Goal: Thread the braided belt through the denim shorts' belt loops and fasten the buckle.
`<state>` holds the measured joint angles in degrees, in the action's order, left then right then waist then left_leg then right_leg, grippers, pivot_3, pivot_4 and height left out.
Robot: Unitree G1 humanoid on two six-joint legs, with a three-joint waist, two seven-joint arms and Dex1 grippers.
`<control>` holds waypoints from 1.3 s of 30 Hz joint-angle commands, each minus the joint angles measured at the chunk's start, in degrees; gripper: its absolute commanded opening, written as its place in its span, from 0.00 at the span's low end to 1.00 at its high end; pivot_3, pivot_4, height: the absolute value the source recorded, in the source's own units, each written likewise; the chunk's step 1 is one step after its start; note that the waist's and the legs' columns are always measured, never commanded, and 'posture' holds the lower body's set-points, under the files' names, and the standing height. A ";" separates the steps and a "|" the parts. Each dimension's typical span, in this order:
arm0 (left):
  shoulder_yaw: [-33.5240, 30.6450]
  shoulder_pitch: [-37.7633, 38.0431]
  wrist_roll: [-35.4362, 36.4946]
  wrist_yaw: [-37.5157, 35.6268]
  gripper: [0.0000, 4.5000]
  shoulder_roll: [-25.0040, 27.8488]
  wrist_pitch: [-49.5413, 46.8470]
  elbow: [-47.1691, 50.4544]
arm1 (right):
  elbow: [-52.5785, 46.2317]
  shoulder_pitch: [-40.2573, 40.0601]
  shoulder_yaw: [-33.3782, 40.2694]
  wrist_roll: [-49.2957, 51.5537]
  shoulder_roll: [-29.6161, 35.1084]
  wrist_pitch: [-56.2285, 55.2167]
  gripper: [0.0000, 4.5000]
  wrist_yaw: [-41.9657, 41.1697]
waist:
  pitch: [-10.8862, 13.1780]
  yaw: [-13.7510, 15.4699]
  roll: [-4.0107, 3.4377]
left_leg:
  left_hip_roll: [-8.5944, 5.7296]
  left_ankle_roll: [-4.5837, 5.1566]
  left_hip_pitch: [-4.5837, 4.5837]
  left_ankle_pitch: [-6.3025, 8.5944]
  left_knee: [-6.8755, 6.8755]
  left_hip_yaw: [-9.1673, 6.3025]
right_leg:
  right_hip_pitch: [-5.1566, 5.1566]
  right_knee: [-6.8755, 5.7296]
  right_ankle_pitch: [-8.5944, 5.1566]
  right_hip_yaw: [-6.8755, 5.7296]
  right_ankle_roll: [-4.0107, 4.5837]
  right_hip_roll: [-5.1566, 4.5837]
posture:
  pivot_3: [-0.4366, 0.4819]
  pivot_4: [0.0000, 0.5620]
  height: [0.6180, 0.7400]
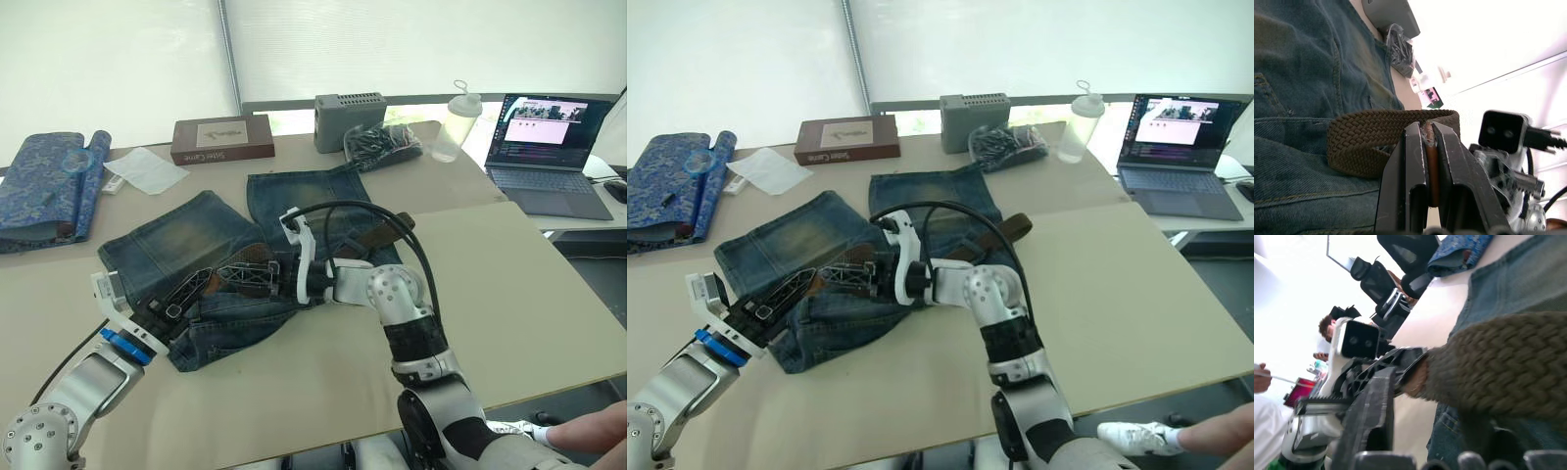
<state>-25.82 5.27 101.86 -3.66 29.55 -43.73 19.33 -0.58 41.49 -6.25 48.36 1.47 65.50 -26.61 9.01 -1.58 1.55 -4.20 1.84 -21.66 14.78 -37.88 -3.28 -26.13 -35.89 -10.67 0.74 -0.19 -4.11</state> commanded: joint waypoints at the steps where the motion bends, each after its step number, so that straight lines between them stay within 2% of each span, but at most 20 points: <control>1: -1.70 -1.93 -0.09 -1.40 0.00 0.73 1.20 -2.33 | -16.87 -3.90 3.39 3.16 12.53 3.62 0.55 -4.32 | 0.00 0.91 0.00 | 0.00 0.05 -0.01 0.03 -0.07 0.00 | 0.03 0.05 0.02 -0.01 -0.04 0.01 | 0.48 0.27 1.00; 3: -1.72 -2.95 -0.66 -1.88 0.00 0.60 1.24 -3.17 | -22.32 -5.97 5.92 3.46 18.82 3.99 0.55 -4.23 | 0.02 1.18 0.02 | -0.07 0.11 -0.08 0.05 -0.18 0.01 | 0.04 0.10 0.04 -0.02 -0.13 -0.03 | 0.48 0.27 1.00; 7: -1.05 -3.65 -1.09 -2.53 0.00 0.58 0.73 -3.17 | -21.38 -7.38 9.05 -2.34 25.86 3.31 0.55 1.10 | 0.01 0.54 0.06 | 0.07 0.09 0.01 0.05 -0.20 0.14 | 0.10 0.06 0.05 0.07 -0.14 -0.04 | 0.48 0.27 1.00; 9: -0.39 -3.87 -1.28 -3.35 0.00 1.01 -0.06 -3.21 | -16.22 -6.93 5.95 -10.14 30.46 0.45 0.55 3.10 | 0.02 0.67 0.05 | 0.11 0.08 0.02 0.04 -0.19 0.15 | 0.11 0.03 0.04 0.07 -0.12 0.00 | 0.48 0.27 1.00; 12: 1.03 -3.86 -2.95 -5.31 0.00 1.83 -1.71 -2.62 | -8.31 -4.75 1.69 -16.90 33.10 -3.53 0.55 2.50 | 0.03 0.82 0.08 | 0.03 0.10 -0.02 0.04 -0.20 0.25 | 0.11 0.06 0.04 0.09 -0.13 -0.05 | 0.48 0.27 1.00; 17: 2.10 -4.84 -4.38 -6.77 0.00 1.83 -2.21 -2.16 | 2.23 -0.82 -4.66 -25.25 34.82 -10.41 0.55 -2.64 | 0.04 0.75 0.10 | 0.06 0.15 -0.03 0.06 -0.20 0.36 | 0.07 0.07 0.05 0.19 -0.13 -0.04 | 0.48 0.27 1.00; 23: 1.30 -3.06 -4.96 -6.71 0.00 -0.15 -0.98 0.27 | 15.72 4.25 -7.48 -32.19 33.33 -18.30 0.55 -7.23 | 0.04 0.88 0.11 | 0.05 0.18 -0.08 0.08 -0.21 0.35 | 0.08 0.13 0.07 0.18 -0.16 -0.07 | 0.48 0.27 1.00; 29: 0.89 0.05 -5.53 -6.61 0.00 -1.66 0.54 2.67 | 23.44 6.88 -10.21 -37.63 34.08 -23.40 0.55 -14.11 | 0.04 0.90 0.11 | 0.06 0.19 -0.09 0.09 -0.21 0.34 | 0.07 0.15 0.08 0.20 -0.16 -0.08 | 0.48 0.27 1.00; 35: 0.80 0.99 -5.98 -6.78 0.00 -1.84 1.36 3.29 | 31.11 9.61 -10.84 -36.37 31.25 -20.91 0.55 -25.68 | 0.04 0.80 0.11 | 0.07 0.20 -0.05 0.09 -0.27 0.34 | 0.14 0.14 0.08 0.17 -0.16 -0.06 | 0.48 0.27 1.00; 39: 0.40 1.33 -6.01 -6.82 0.00 -1.79 1.75 3.51 | 35.44 10.14 -11.82 -40.35 30.83 -24.90 0.28 -26.71 | 0.03 0.80 0.12 | 0.09 0.21 -0.01 0.10 -0.27 0.34 | 0.16 0.14 0.08 0.18 -0.16 -0.05 | 0.48 0.27 1.00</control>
<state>-23.86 6.66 95.82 -9.69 27.57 -42.80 20.77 33.46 52.28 -17.14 9.01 32.90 41.10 -51.82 9.05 -0.78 1.67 -4.11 2.05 -21.66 14.88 -38.15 -2.94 -25.96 -35.74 -10.59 0.92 -0.35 -4.16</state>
